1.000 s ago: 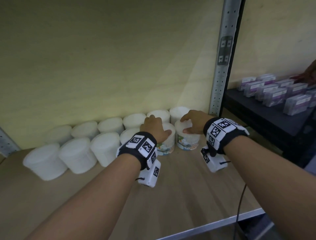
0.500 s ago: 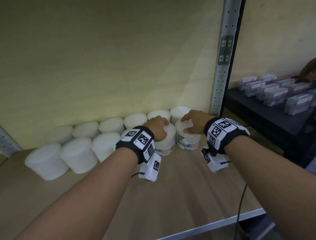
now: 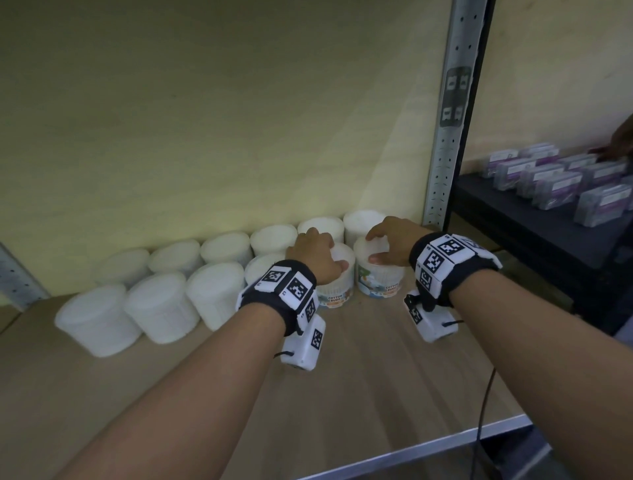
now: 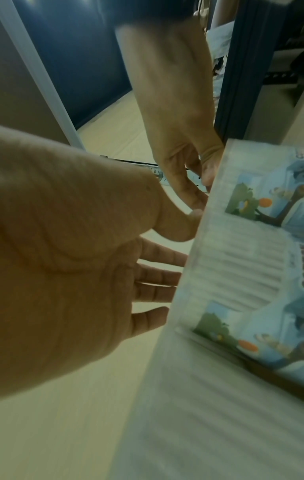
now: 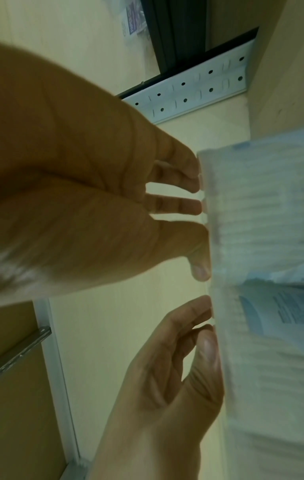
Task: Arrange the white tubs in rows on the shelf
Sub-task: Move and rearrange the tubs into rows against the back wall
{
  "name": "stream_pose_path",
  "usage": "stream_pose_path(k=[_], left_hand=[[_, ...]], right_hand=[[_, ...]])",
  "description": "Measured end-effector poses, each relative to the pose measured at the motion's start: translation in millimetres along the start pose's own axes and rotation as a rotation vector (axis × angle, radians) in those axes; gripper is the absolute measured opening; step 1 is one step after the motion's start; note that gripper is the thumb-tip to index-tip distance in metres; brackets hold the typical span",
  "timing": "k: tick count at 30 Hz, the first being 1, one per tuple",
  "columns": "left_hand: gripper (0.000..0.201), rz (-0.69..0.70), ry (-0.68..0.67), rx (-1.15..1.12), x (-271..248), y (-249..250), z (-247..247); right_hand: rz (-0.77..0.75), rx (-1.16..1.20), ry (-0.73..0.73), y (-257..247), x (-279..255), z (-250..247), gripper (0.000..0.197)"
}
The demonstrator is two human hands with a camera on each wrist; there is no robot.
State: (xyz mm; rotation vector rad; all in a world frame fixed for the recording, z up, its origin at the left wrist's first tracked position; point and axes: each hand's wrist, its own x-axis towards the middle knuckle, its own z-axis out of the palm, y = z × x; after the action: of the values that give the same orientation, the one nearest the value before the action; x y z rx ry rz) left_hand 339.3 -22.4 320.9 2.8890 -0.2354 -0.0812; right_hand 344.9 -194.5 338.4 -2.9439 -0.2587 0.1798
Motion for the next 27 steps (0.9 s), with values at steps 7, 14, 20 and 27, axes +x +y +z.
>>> stream_pose_path(k=[7, 14, 20, 27], left_hand=[[0.059, 0.009, 0.015, -0.025, -1, 0, 2], [0.058, 0.027, 0.012, -0.01, 0, -3, 0], [0.06, 0.031, 0.0, 0.0, -3, -1, -2], [0.059, 0.05, -0.012, -0.01, -19, 5, -4]], right_hand=[[0.036, -0.023, 0.017, -1, 2, 5, 0.059], [0.047, -0.043, -0.001, -3, 0, 5, 0.059], [0.056, -0.04, -0.008, -4, -3, 5, 0.059], [0.051, -0.066, -0.015, -4, -21, 6, 0.06]])
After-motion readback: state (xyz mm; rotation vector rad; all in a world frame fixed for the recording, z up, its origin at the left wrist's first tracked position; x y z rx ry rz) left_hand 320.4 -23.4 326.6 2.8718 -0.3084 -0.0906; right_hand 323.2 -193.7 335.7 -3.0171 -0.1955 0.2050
